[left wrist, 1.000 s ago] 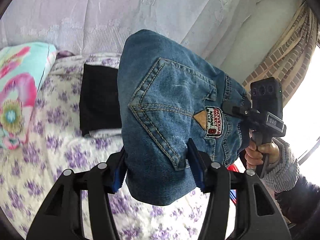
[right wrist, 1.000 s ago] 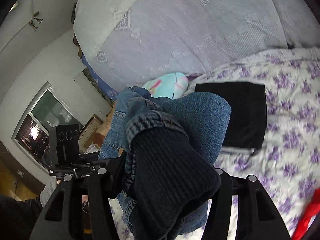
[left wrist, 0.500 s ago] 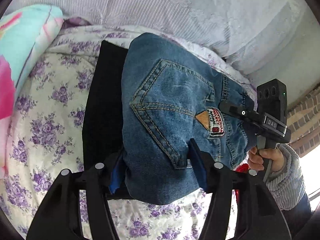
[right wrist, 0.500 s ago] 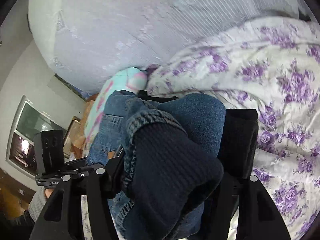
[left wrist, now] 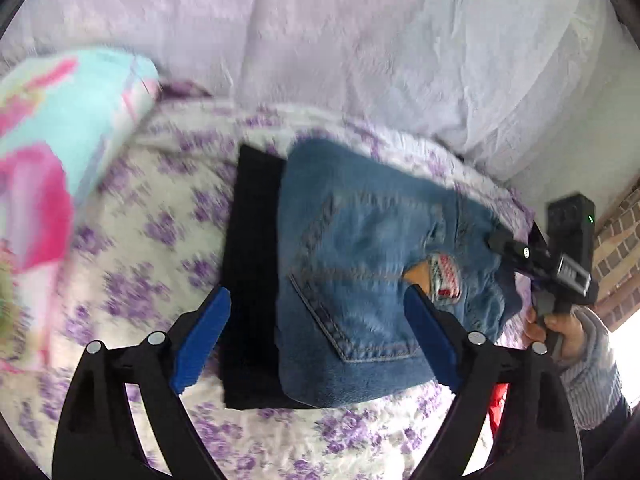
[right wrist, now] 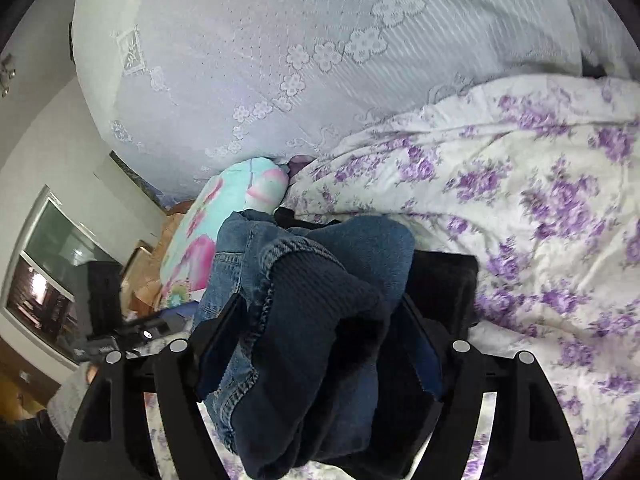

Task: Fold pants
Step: 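Carry the jeans bundle with the left gripper onto the dark clothes stack, then lower the jeans onto the stack and open the left gripper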

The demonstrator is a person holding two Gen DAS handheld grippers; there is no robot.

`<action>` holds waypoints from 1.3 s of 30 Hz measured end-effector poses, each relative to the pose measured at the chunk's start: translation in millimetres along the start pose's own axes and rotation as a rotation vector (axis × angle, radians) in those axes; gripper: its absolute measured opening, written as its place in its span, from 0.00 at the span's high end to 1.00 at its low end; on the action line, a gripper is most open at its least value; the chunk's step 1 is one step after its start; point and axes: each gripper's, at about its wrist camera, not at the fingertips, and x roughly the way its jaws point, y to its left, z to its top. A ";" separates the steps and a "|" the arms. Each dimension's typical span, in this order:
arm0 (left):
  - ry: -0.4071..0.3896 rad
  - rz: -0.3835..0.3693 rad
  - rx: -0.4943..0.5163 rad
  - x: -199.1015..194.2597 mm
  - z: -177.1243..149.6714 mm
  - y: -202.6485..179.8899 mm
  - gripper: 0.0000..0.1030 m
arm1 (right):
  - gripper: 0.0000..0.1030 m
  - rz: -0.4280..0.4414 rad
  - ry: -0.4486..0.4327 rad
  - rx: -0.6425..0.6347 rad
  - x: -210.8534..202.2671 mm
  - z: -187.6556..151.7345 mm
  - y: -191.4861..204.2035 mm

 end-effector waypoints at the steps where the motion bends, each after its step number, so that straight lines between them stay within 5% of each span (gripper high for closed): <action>1: -0.030 0.019 0.011 -11.2 3.6 -2.6 0.17 | 0.25 -0.057 -0.033 -0.051 -11.2 -0.8 8.1; 5: -0.110 0.100 0.129 -30.0 15.7 -30.6 0.17 | 0.23 -0.230 -0.167 -0.223 -48.9 -8.7 43.7; 7: -0.121 0.153 0.235 -23.5 17.3 -53.2 0.17 | 0.23 -0.241 -0.199 -0.354 -57.0 -19.0 71.2; 12: -0.107 0.288 0.446 19.3 17.0 -96.1 0.16 | 0.24 -0.297 -0.116 -0.634 -26.6 -38.4 120.0; 17: 0.024 0.307 0.443 70.3 13.6 -95.1 0.15 | 0.24 -0.333 -0.068 -0.554 14.0 -34.2 85.9; 28: -0.008 0.333 0.412 107.3 13.3 -86.5 0.08 | 0.18 -0.272 -0.125 -0.431 43.5 -31.9 38.4; 39: -0.030 0.359 0.405 80.5 1.1 -91.9 0.09 | 0.12 -0.343 -0.089 -0.494 29.0 -41.1 67.6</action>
